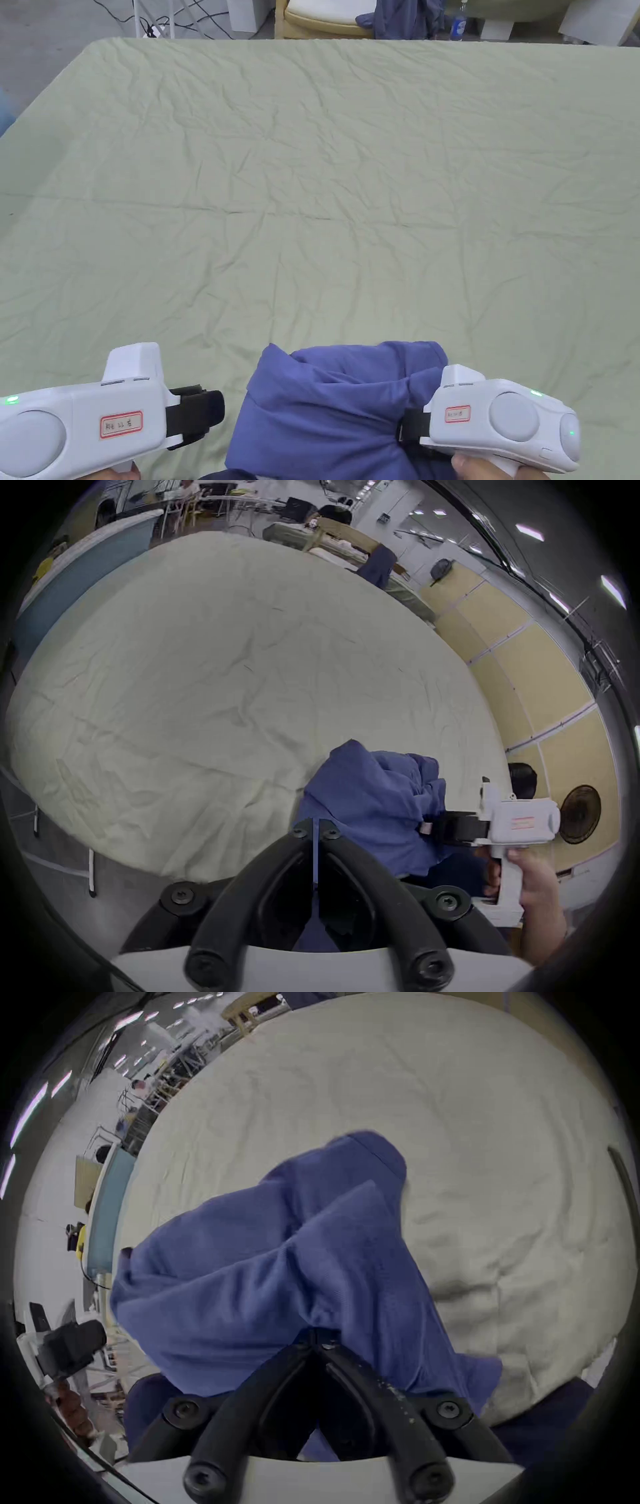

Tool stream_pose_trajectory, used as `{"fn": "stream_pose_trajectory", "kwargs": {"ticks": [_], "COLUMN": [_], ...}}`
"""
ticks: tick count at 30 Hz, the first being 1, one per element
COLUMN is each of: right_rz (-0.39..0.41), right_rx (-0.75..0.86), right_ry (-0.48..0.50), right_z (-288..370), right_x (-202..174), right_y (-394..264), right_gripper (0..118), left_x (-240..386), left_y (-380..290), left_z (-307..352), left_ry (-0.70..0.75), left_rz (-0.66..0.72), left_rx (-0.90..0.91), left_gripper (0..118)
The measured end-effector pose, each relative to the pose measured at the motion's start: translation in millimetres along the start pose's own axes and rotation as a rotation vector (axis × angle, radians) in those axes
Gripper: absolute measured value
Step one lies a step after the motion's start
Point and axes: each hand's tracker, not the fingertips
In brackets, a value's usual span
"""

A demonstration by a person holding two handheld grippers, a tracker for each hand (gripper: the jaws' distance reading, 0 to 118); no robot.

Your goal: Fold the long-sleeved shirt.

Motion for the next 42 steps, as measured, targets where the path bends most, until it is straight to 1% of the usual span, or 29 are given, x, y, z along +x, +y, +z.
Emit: {"fn": "stream_pose_trajectory", "kwargs": {"ticks": [4, 6, 7, 8, 9, 10, 11, 12, 13, 17, 19, 20, 21, 22, 23, 24, 25, 27, 28, 29, 30, 31, 33, 36, 39, 42], "right_rz": [0.033, 0.035, 0.031, 0.026, 0.022, 0.017, 0.015, 0.013, 0.01, -0.01, -0.019, -0.021, -0.022, -0.025, -0.028, -0.033, -0.037, -0.034, -0.018, 0.032, 0.072, 0.129, 0.186, 0.266, 0.293, 0.324], "right_rx": [0.007, 0.011, 0.012, 0.012, 0.012, 0.013, 0.015, 0.016, 0.017, 0.019, 0.023, 0.025, 0.026, 0.026, 0.024, 0.023, 0.02, 0.021, 0.047, 0.103, 0.126, 0.151, 0.184, 0.213, 0.235, 0.215], "right_ry": [-0.003, 0.0, 0.003, 0.006, 0.009, 0.012, 0.014, 0.015, 0.017, 0.029, 0.034, 0.034, 0.034, 0.033, 0.029, 0.024, 0.019, 0.003, -0.018, -0.04, -0.038, -0.022, 0.018, 0.057, 0.066, 0.142], "right_z": [4.2, 3.7, 3.3, 2.0, 1.2, 0.3, 0.1, 0.1, -0.1, -0.7, -0.8, -0.8, -0.8, -0.7, -0.2, 1.2, 4.0, 14.4, 21.9, 31.2, 35.6, 42.5, 53.5, 64.1, 67.3, 61.1], "right_x": [-1.1, 0.1, 1.1, 3.3, 4.0, 4.6, 4.5, 4.2, 4.6, 7.3, 8.3, 8.4, 8.4, 8.2, 7.2, 4.7, 2.1, -5.8, -13.3, -25.1, -31.9, -44.0, -65.2, -99.4, -132.4, -166.3], "right_y": [-1.8, -2.0, -1.8, -2.0, -1.9, -2.2, -2.4, -2.6, -2.7, -3.3, -4.2, -4.4, -4.5, -4.5, -4.1, -3.3, -2.7, -3.5, -6.0, -10.6, -13.1, -17.7, -26.0, -34.9, -39.8, -40.2], "right_gripper": [3, 3, 3, 3, 3, 3, 3, 3, 3, 3, 3, 3, 3, 3, 3, 3, 3, 2, 2, 2, 2, 2, 2, 2, 2, 2], "left_x": [-3.4, -2.6, -3.6, -3.7, -3.3, -3.1, -5.4, -6.1, -9.1, -9.7, -4.2, -2.8, -2.8, -4.2, -2.3, -2.6, -4.9, -12.1, -15.2, -18.3, -20.6, -23.9, -29.7, -41.9, -68.5, -110.7], "left_y": [8.5, 14.6, 18.0, 20.6, 22.0, 23.7, 24.3, 27.3, 30.8, 36.8, 39.5, 37.9, 37.3, 37.4, 40.2, 41.3, 42.0, 45.7, 46.4, 47.9, 49.0, 52.4, 57.0, 73.7, 91.8, 109.8], "left_z": [-12.5, -18.8, -23.9, -29.9, -36.4, -44.5, -48.9, -56.6, -65.3, -106.9, -122.1, -126.8, -130.0, -133.2, -132.2, -131.1, -129.3, -120.2, -113.9, -104.0, -99.3, -90.8, -76.9, -49.8, -18.5, 12.1], "left_ry": [-0.014, -0.02, -0.031, -0.04, -0.04, -0.04, -0.038, -0.1, -0.087, -0.12, -0.199, -0.243, -0.276, -0.3, -0.283, -0.248, -0.198, -0.272, -0.288, -0.298, -0.309, -0.329, -0.366, -0.332, -0.315, -0.235], "left_rz": [-0.037, -0.071, -0.1, -0.133, -0.16, -0.184, -0.192, -0.168, -0.175, -0.185, -0.186, -0.205, -0.209, -0.202, -0.191, -0.187, -0.179, -0.088, -0.068, -0.046, -0.036, -0.008, 0.018, 0.018, 0.047, 0.083], "left_rx": [-0.024, -0.025, -0.022, -0.015, -0.013, -0.011, 0.026, 0.034, 0.009, -0.101, -0.227, -0.238, -0.251, -0.26, -0.256, -0.253, -0.229, -0.208, -0.188, -0.156, -0.152, -0.141, -0.121, -0.094, -0.039, 0.009], "left_gripper": [3, 4, 13, 35, 81, 112, 118, 114, 114, 114, 112, 107, 94, 77, 52, 13, 10, 9, 9, 9, 9, 8, 8, 8, 8, 8]}}
